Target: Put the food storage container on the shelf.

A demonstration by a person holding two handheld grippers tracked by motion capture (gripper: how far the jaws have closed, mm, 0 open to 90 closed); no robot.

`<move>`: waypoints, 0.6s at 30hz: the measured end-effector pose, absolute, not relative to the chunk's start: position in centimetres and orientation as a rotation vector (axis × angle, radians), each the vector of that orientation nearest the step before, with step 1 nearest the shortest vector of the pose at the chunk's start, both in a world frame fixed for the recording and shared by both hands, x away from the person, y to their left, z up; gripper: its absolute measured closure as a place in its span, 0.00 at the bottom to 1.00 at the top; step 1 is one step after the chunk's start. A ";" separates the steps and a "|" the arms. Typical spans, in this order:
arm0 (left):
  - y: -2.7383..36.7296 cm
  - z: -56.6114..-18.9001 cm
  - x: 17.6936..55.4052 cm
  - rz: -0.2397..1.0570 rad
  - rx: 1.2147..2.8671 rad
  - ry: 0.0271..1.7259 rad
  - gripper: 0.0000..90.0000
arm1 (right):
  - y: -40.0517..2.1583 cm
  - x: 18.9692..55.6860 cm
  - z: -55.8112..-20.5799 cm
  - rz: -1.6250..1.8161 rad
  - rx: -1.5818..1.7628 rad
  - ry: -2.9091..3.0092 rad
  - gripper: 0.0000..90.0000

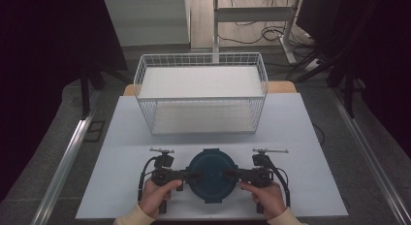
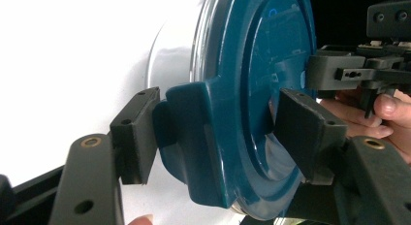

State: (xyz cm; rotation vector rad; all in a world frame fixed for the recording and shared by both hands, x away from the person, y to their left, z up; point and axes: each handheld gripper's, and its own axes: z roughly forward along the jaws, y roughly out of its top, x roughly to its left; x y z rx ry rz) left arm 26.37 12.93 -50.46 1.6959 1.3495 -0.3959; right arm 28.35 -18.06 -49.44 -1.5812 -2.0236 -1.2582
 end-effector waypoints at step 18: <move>13.5 -48.3 25.8 -0.283 1.702 1.308 0.41 | -17.4 28.0 -48.1 -1.351 -1.512 -2.082 0.41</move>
